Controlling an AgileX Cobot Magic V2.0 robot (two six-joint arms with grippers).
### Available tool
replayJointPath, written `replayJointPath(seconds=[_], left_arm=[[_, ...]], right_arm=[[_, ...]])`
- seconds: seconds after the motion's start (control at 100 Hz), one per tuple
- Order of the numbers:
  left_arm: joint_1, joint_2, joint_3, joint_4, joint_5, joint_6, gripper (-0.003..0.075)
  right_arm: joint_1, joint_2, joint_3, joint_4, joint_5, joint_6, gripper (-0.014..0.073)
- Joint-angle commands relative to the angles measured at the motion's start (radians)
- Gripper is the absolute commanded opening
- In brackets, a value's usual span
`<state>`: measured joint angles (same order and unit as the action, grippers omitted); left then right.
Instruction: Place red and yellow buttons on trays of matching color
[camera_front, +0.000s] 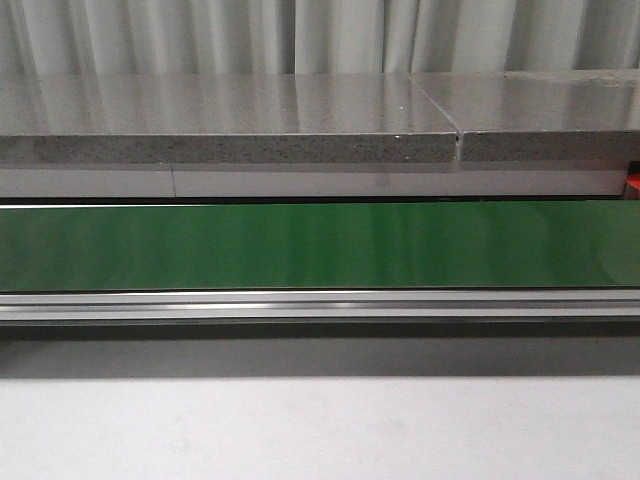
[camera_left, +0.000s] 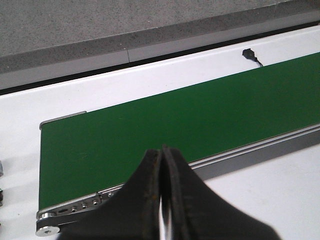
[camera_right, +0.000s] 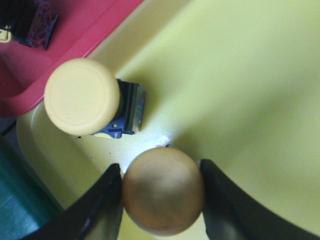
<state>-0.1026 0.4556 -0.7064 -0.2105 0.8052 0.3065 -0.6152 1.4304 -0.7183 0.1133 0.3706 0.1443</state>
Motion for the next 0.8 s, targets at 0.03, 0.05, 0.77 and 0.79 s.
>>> replayJointPath(seconds=[0.03,0.05,0.77,0.79], left_arm=[[-0.006,0.006,-0.027,-0.017,-0.067,-0.002,-0.0021],[-0.006,0.006,-0.027,-0.017,-0.067,-0.002,-0.0021],[-0.006,0.006,-0.027,-0.017,-0.067,-0.002,-0.0021],[-0.006,0.006,-0.027,-0.017,-0.067,-0.002,-0.0021]], right_arm=[[-0.007,-0.026,-0.02,-0.003,-0.055,0.002,0.0213],[-0.007,-0.026,-0.02,-0.003,-0.054,0.002,0.0243],[0.071,-0.262,-0.032,-0.034,0.019,-0.039,0.0611],[0.089,-0.274,-0.035,-0.034,0.025,-0.053,0.0601]])
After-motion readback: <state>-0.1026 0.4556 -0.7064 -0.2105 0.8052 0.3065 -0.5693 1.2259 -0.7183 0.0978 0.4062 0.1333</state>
